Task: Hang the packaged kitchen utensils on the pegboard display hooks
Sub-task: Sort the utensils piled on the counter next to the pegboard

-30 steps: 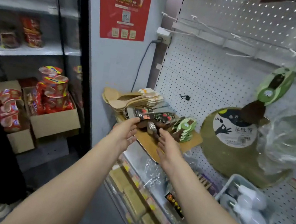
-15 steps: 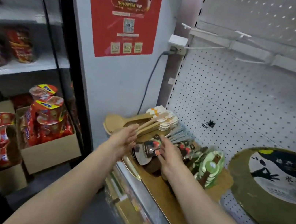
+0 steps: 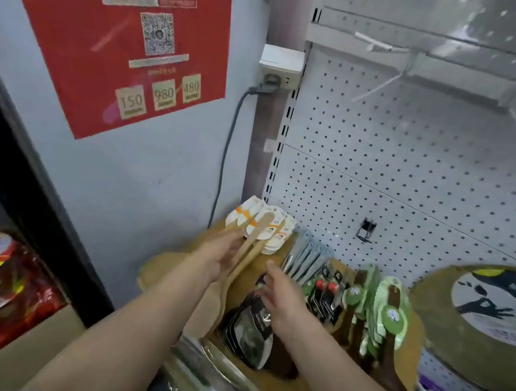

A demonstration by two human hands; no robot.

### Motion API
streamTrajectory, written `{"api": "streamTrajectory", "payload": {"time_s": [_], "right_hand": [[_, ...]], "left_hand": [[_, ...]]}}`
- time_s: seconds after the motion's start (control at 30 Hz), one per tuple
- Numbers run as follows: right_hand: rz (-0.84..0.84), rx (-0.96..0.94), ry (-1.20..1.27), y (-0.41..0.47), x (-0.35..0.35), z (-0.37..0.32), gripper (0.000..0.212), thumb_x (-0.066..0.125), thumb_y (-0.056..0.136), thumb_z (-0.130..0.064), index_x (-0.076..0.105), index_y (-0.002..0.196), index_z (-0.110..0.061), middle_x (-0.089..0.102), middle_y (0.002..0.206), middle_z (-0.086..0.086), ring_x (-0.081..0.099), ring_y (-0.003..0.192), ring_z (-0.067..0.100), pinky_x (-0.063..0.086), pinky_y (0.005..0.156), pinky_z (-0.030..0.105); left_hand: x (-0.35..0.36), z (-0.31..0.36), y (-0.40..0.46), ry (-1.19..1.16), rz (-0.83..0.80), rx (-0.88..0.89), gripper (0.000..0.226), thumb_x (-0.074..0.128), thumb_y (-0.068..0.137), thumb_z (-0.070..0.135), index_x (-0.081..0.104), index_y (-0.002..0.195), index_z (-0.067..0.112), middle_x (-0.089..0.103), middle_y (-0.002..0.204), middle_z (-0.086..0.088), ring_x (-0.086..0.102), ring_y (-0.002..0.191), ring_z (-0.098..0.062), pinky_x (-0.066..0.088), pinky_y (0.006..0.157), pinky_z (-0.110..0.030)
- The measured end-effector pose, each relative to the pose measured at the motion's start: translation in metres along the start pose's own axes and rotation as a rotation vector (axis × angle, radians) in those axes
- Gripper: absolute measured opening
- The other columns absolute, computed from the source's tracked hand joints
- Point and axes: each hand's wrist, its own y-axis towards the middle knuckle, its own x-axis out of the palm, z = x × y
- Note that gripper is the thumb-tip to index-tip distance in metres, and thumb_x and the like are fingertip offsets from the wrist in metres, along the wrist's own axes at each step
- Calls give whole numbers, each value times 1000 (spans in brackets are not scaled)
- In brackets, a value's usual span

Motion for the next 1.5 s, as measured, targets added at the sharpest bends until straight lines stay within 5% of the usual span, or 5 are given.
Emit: {"api": "streamTrajectory", "payload": {"time_s": [0.2, 0.57, 0.83, 1.07, 1.5], "right_hand": [[74, 5, 13, 35, 33, -5, 35, 59, 100, -41, 71, 118, -14, 76, 111, 4, 69, 105, 20, 50, 72, 28], [198, 62, 66, 62, 56, -4, 37, 62, 98, -42, 70, 120, -14, 75, 114, 7, 68, 108, 23, 53, 81, 34], [240, 82, 117, 70, 70, -2, 35, 62, 98, -40, 67, 120, -13, 74, 111, 10, 69, 103, 27, 53, 71, 34], [301, -5, 130, 75, 81, 0, 25, 69, 95, -32, 72, 106, -10, 75, 106, 14, 70, 103, 31, 56, 98, 47], [255, -94, 241, 18, 52, -7, 17, 66, 97, -17, 74, 85, -9, 67, 68, 9, 61, 61, 21, 54, 73, 36]], "left_hand": [[-7, 31, 47, 208, -106, -45, 17, 56, 103, 29, 58, 89, 19, 57, 78, 4, 53, 65, -6, 44, 47, -20], [-10, 22, 128, 303, -291, -209, 45, 72, 89, 45, 58, 125, 21, 65, 120, -2, 59, 104, -19, 42, 89, -36], [-17, 21, 143, 264, -320, -168, 20, 65, 96, 38, 69, 105, 20, 73, 96, 2, 66, 93, -16, 49, 74, -30], [-20, 32, 137, 145, -318, -111, 27, 70, 93, 41, 74, 108, 20, 79, 98, 2, 75, 88, -16, 54, 66, -26], [19, 34, 59, -8, -372, 89, 35, 65, 96, 39, 68, 120, 14, 76, 109, -4, 71, 94, -18, 52, 72, -28]]}}
